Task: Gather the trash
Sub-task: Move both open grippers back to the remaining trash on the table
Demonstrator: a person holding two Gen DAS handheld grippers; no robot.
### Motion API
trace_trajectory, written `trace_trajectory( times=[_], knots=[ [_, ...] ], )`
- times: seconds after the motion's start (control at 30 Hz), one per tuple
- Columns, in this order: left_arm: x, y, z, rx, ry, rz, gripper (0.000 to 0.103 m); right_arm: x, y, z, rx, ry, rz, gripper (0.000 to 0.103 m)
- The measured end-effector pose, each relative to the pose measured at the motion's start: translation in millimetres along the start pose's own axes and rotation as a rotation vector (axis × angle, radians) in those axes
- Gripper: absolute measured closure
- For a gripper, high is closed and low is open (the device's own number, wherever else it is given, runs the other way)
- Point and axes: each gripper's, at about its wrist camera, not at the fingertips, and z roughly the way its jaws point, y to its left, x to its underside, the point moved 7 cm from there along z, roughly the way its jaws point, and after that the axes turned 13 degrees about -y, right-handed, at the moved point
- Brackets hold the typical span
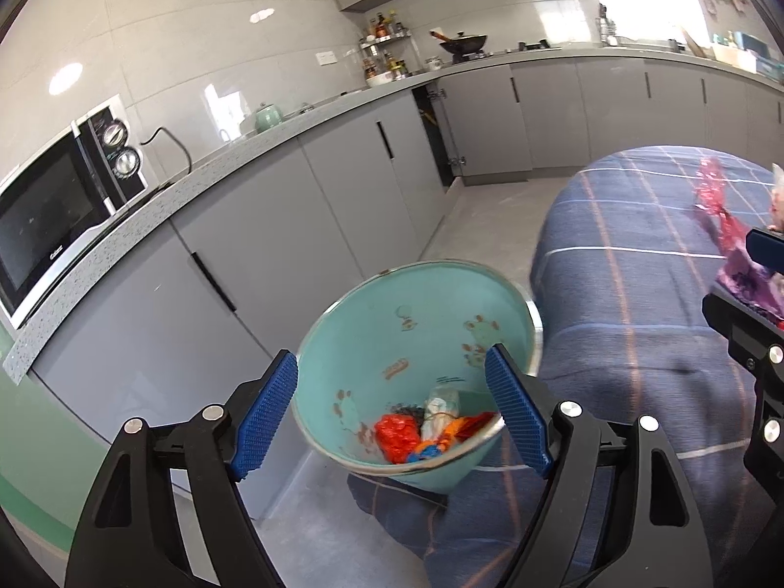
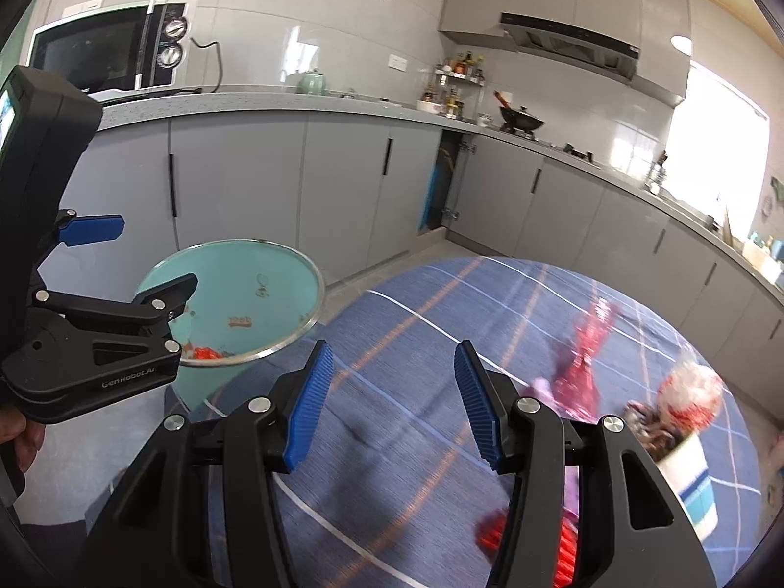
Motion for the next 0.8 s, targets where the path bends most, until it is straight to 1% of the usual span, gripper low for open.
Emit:
trace_trajectory(
  times=[0.17, 0.3, 0.53, 0.8],
  knots=[
    [-7.9, -34.6, -13.8, 0.061, -0.024, 0.025, 0.024, 7.8, -27.3, -17.0, 0.061, 0.014, 0.018, 0.051],
    [-14.8, -66.9, -29.1, 0.113, -0.054, 0.055, 0.019, 18.6, -56.3, -36.2, 0.124, 0.03, 0.045, 0.05],
    [-20.6, -126.7, -54.3, 0.214, -0.087, 0.103, 0.019, 43.4, -104.2, -81.4, 0.239, 0.057, 0.089, 0.05],
    [-24.9, -174.9, -81.3, 0.309, -0.119, 0.138, 0.019, 69.4, -146.6, -118.0, 0.345, 0.087, 0.15, 0.049]
  ],
)
